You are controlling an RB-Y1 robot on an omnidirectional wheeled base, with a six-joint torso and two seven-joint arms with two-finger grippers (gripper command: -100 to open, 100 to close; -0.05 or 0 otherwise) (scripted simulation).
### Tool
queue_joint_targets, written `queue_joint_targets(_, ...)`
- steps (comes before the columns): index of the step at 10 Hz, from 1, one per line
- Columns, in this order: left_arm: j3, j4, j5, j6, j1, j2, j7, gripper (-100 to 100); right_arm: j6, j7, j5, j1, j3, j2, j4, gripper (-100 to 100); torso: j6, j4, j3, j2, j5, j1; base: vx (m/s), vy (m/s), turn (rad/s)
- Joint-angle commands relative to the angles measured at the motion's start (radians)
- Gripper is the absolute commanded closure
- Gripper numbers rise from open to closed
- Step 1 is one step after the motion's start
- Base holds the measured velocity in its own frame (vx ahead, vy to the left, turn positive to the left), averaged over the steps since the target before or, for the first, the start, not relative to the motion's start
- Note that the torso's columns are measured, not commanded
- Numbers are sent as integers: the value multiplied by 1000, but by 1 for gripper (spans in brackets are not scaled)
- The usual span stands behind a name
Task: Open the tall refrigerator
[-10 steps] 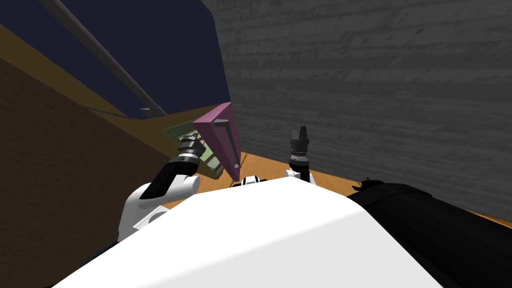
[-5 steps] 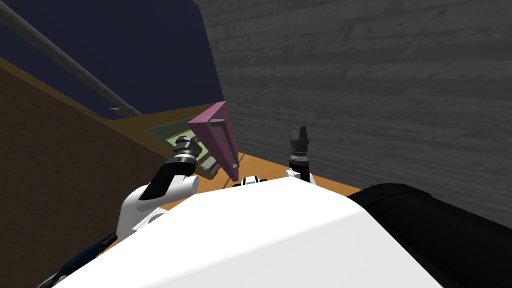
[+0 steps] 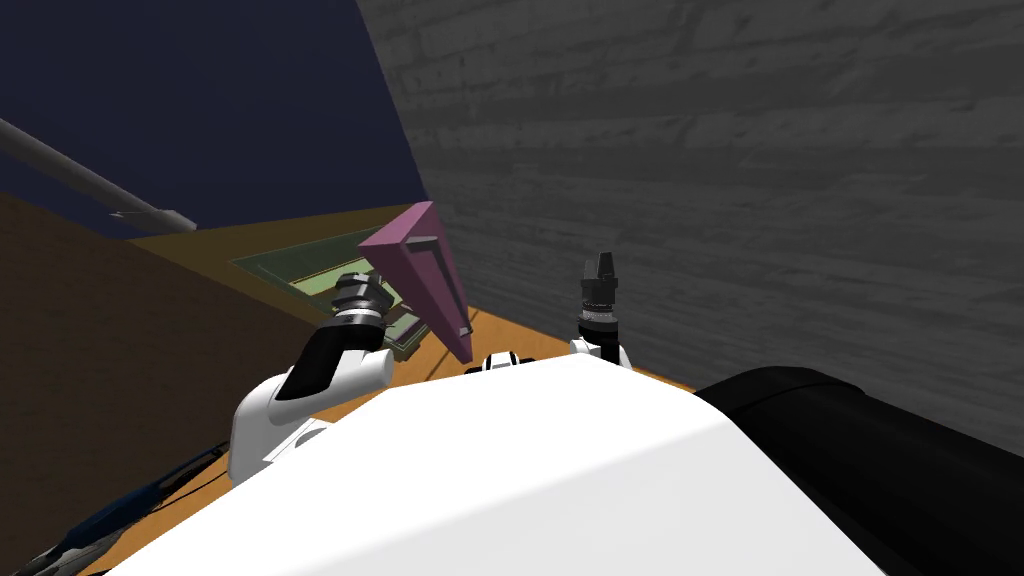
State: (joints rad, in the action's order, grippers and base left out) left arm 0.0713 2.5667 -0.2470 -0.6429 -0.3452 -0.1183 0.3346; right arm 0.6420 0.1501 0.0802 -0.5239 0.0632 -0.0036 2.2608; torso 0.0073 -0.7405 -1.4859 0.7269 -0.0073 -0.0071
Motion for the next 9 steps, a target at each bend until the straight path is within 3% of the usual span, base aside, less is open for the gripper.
queue_joint_targets(1,39,16,-34,4,23,21,12,100,0,0,0,0,0,0,0,0,-2,0,2,3,1,2,61,-411,101)
queue_joint_targets(2,52,18,-48,4,26,32,16,100,0,0,0,0,0,0,0,0,-5,1,6,8,4,5,118,-376,105)
queue_joint_targets(3,44,22,-37,-2,22,24,13,100,0,0,0,0,0,0,0,0,-7,2,8,8,7,9,70,-170,32)
queue_joint_targets(4,45,-12,-39,-2,25,19,12,-100,0,0,0,0,0,-1,0,0,-7,2,11,13,11,21,20,-49,-5)
queue_joint_targets(9,54,-103,-44,-7,61,-3,6,-100,0,0,0,0,1,-1,0,0,-7,3,9,10,6,4,32,-30,-1)
